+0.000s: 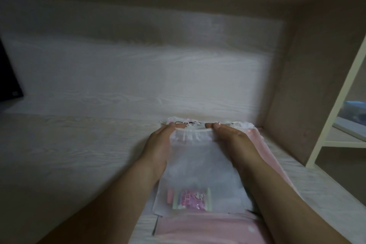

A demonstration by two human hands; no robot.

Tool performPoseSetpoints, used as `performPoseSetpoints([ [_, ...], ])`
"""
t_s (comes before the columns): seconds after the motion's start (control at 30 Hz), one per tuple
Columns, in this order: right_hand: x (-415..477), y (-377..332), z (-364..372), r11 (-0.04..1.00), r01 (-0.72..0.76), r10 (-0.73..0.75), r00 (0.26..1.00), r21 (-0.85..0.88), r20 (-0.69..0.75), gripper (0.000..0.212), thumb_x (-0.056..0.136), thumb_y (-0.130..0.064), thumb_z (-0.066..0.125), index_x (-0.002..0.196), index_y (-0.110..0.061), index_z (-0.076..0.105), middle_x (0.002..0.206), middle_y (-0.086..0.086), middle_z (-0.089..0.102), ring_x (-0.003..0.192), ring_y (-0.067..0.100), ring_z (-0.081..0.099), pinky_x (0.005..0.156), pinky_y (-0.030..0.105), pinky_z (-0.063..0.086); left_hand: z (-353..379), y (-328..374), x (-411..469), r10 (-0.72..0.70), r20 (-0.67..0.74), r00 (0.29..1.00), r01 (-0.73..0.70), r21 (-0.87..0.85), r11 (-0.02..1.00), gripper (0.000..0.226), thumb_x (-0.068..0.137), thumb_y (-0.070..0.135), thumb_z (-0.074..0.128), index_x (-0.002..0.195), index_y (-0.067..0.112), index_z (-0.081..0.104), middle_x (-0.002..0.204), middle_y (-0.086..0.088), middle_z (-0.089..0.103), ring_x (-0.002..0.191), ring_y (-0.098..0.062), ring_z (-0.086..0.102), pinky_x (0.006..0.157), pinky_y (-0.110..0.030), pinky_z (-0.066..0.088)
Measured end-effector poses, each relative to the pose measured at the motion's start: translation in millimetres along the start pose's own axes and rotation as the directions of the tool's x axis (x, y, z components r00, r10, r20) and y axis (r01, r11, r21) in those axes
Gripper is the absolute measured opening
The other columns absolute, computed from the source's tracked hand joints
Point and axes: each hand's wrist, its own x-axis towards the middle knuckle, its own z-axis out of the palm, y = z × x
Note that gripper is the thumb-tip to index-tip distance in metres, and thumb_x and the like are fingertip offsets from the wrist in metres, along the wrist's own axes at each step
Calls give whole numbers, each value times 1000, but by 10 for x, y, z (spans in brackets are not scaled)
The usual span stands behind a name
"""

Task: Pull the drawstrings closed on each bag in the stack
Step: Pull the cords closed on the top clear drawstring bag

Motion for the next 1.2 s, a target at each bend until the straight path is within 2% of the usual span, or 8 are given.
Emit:
performPoseSetpoints([
  [0.13, 17, -5, -6, 957, -131, 135, 991, 258, 1, 27, 106, -27, 53, 98, -13, 74, 98, 7, 79, 90, 22, 74, 71, 29, 58, -24, -1, 10, -91, 105, 990, 112, -220, 969, 47, 109, 30, 42, 85, 13, 80, 88, -6, 79, 74, -17, 75, 65, -25, 57],
  [0.33, 58, -56, -28, 762, -135, 203, 978, 633, -36, 42, 112, -25, 38, 71, -14, 44, 63, 8, 63, 82, 25, 68, 102, 30, 47, -87, -1, 119, -144, 83, 986, 166, -425, 890, 40, 111, 32, 37, 81, 14, 56, 92, -10, 79, 92, -22, 77, 100, -41, 50],
  [0.5, 48, -80, 8, 741, -102, 195, 978, 664, -68, 40, 107, -23, 43, 68, -18, 40, 50, -2, 33, 52, 18, 41, 78, 34, 51, -35, 7, 114, -109, 44, 993, 117, -437, 892, 42, 111, 30, 38, 75, 12, 49, 65, -6, 52, 63, -23, 69, 85, -42, 54],
  [0.6, 35, -119, 45, 847, -11, 77, 992, 531, -102, 38, 107, -20, 44, 69, -17, 41, 51, -1, 33, 52, 19, 41, 71, 34, 51, 13, 24, 76, -24, 56, 998, 42, -343, 939, 39, 111, 28, 41, 77, 12, 49, 61, -5, 43, 54, -20, 53, 75, -40, 59],
  [0.7, 24, -120, 47, 981, 171, -163, 983, 96, -84, 37, 106, -21, 48, 71, -10, 57, 62, 9, 56, 64, 25, 59, 76, 39, 55, 45, 7, 5, 170, 119, 978, -175, 36, 984, 34, 110, 27, 43, 86, 8, 58, 60, -3, 43, 57, -18, 46, 70, -32, 55],
  [0.83, -11, -76, 170, 903, 345, -330, 939, -257, 100, 31, 106, -23, 57, 88, -11, 79, 84, 0, 77, 83, 10, 69, 86, 26, 51, 122, 0, -110, 282, 351, 893, -431, 484, 762, 38, 108, 19, 49, 80, 23, 75, 57, -1, 52, 58, -13, 50, 61, -23, 43],
  [0.93, -20, -26, 211, 879, 383, -343, 922, -284, 182, 27, 106, -22, 56, 100, -13, 81, 91, 4, 80, 93, 10, 73, 92, 24, 53, 152, 13, -154, 253, 399, 881, -441, 501, 745, 51, 105, 16, 53, 56, 24, 61, 55, 0, 53, 56, -11, 48, 59, -22, 41],
  [1.2, 12, -17, 178, 957, 216, -189, 971, -193, 148, 28, 107, -26, 55, 113, -15, 80, 106, 2, 81, 102, 12, 76, 88, 21, 58, 163, 5, -156, 147, 513, 846, -387, 401, 830, 30, 100, 14, 60, 76, -3, 57, 63, -4, 47, 60, -11, 40, 58, -26, 32],
])
